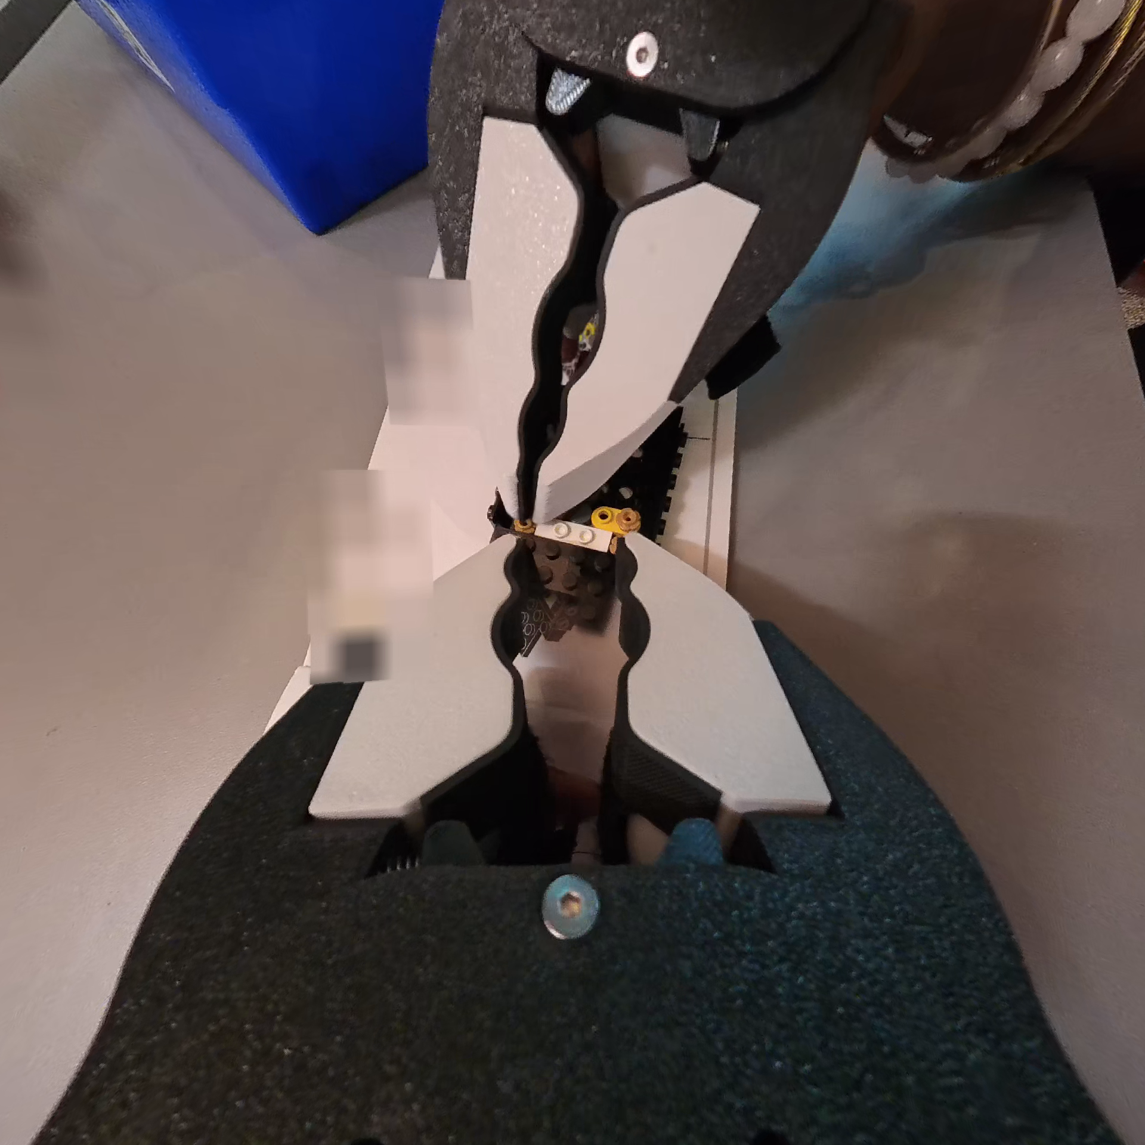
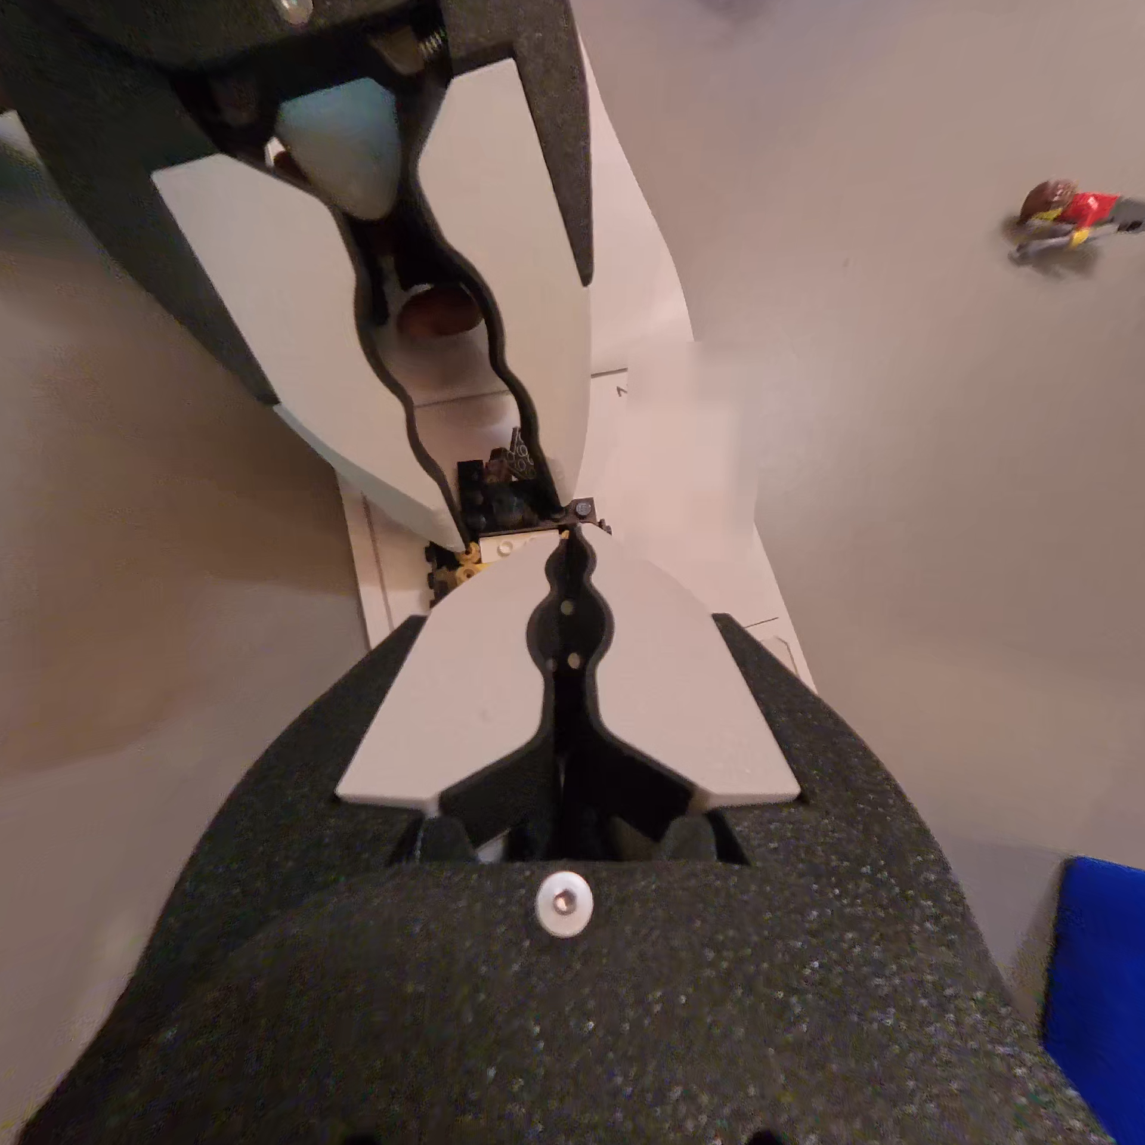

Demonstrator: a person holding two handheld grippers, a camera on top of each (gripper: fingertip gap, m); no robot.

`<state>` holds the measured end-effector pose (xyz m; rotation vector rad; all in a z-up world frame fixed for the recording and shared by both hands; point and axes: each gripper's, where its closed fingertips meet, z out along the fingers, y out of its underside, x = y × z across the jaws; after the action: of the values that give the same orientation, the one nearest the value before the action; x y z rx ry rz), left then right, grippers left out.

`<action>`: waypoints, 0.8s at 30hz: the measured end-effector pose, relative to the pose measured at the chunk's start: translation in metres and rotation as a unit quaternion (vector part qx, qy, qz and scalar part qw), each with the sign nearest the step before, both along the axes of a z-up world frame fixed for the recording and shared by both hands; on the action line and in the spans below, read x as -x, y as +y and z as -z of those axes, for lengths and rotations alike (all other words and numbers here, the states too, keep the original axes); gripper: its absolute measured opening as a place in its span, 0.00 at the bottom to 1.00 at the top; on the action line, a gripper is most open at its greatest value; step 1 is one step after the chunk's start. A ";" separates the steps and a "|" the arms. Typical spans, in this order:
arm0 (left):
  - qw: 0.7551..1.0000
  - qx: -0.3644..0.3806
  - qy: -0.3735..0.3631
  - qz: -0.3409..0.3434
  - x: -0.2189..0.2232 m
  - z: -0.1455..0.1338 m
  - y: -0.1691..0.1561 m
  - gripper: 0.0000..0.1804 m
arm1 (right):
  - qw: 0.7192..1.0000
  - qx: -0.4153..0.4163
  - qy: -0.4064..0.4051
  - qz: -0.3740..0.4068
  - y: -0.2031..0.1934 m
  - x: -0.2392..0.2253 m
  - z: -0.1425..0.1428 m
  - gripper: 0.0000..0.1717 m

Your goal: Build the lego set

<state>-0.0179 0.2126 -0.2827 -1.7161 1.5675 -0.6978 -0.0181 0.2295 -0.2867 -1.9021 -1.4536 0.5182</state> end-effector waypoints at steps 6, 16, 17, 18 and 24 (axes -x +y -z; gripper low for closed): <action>1.000 -0.011 -0.002 0.022 0.000 -0.002 -0.005 0.15 | 0.997 0.022 0.067 -0.024 -0.004 -0.010 -0.020 0.09; 1.000 0.012 0.015 -0.010 0.008 -0.002 -0.001 0.04 | 0.991 0.103 -0.066 -0.052 -0.017 -0.044 -0.003 0.10; 1.000 0.010 0.012 -0.017 0.007 -0.002 0.001 0.03 | 0.990 0.122 -0.060 -0.046 -0.024 -0.044 -0.003 0.09; 1.000 0.005 0.012 -0.022 0.006 -0.002 0.003 0.03 | 0.988 0.139 -0.053 -0.043 -0.031 -0.042 -0.004 0.09; 0.999 -0.003 0.026 -0.022 0.006 -0.005 0.000 0.04 | 0.994 0.102 -0.047 -0.016 -0.025 -0.055 -0.013 0.17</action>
<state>-0.0241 0.2124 -0.2780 -1.7718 1.5608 -0.6290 0.0373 0.2041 -0.2736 -2.0889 -1.5442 0.6215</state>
